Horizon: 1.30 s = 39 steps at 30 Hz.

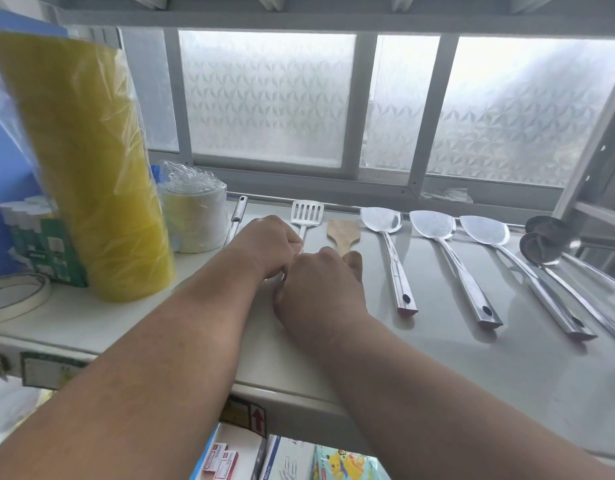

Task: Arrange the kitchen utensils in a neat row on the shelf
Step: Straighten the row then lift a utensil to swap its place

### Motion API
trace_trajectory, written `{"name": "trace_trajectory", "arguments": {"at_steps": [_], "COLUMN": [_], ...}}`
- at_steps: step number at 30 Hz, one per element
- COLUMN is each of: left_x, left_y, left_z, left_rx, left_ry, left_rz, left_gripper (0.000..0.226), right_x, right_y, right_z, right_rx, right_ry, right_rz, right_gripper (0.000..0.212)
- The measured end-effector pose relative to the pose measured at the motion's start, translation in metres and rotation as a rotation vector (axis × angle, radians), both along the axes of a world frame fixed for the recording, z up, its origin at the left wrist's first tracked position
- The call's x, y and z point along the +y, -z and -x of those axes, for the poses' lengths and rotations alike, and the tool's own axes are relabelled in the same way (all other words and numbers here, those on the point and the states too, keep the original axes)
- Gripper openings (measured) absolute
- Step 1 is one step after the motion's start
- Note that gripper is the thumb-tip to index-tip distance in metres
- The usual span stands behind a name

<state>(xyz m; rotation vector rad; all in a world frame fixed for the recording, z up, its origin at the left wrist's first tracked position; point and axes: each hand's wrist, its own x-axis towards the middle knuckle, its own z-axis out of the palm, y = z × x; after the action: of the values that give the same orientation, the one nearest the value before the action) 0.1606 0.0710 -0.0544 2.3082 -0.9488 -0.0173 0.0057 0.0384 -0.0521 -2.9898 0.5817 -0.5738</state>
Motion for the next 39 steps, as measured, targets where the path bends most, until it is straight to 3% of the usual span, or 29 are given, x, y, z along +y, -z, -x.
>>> {"name": "trace_trajectory", "arguments": {"at_steps": [4, 7, 10, 11, 15, 18, 22, 27, 31, 35, 39], "left_x": [0.000, 0.006, 0.031, 0.042, 0.091, 0.114, 0.133, 0.156, 0.170, 0.182, 0.189], "left_y": [-0.001, -0.011, -0.029, -0.031, -0.025, -0.017, -0.013, -0.012, -0.018, -0.036, -0.082], "left_z": [0.001, 0.010, 0.019, 0.019, 0.031, 0.055, 0.082, 0.104, 0.128, 0.146, 0.170], "left_rx": [-0.030, -0.172, -0.303, -0.298, -0.135, -0.100, -0.126, -0.173, -0.314, -0.387, -0.123], "left_ry": [-0.014, -0.059, -0.213, -0.249, -0.241, -0.115, -0.127, -0.124, -0.131, -0.121, -0.100], "left_rz": [0.008, -0.005, -0.160, -0.229, -0.473, -0.582, -0.511, -0.418, -0.328, -0.013, 0.492], "left_gripper": [0.023, 0.028, 0.023, 0.023, 0.074, 0.065, 0.052, 0.032, 0.034, 0.030, 0.027], "right_x": [0.000, 0.002, 0.003, 0.004, 0.013, 0.019, 0.031, 0.049, 0.059, 0.065, 0.062], "right_y": [0.001, 0.000, -0.001, -0.001, -0.002, -0.001, 0.003, 0.008, 0.002, -0.017, -0.045], "right_z": [0.000, 0.006, 0.015, 0.019, 0.032, 0.043, 0.067, 0.102, 0.124, 0.140, 0.152], "right_rx": [-0.019, -0.052, -0.139, -0.170, -0.220, -0.181, -0.155, -0.109, -0.096, -0.146, -0.203], "right_ry": [-0.003, -0.015, -0.035, -0.047, -0.107, -0.141, -0.160, -0.157, -0.149, -0.136, -0.060], "right_rz": [0.007, 0.025, 0.017, 0.003, 0.024, 0.057, 0.086, 0.105, 0.124, 0.117, 0.100], "right_gripper": [0.013, 0.016, 0.016, 0.015, 0.021, 0.027, 0.031, 0.051, 0.049, 0.049, 0.058]}}
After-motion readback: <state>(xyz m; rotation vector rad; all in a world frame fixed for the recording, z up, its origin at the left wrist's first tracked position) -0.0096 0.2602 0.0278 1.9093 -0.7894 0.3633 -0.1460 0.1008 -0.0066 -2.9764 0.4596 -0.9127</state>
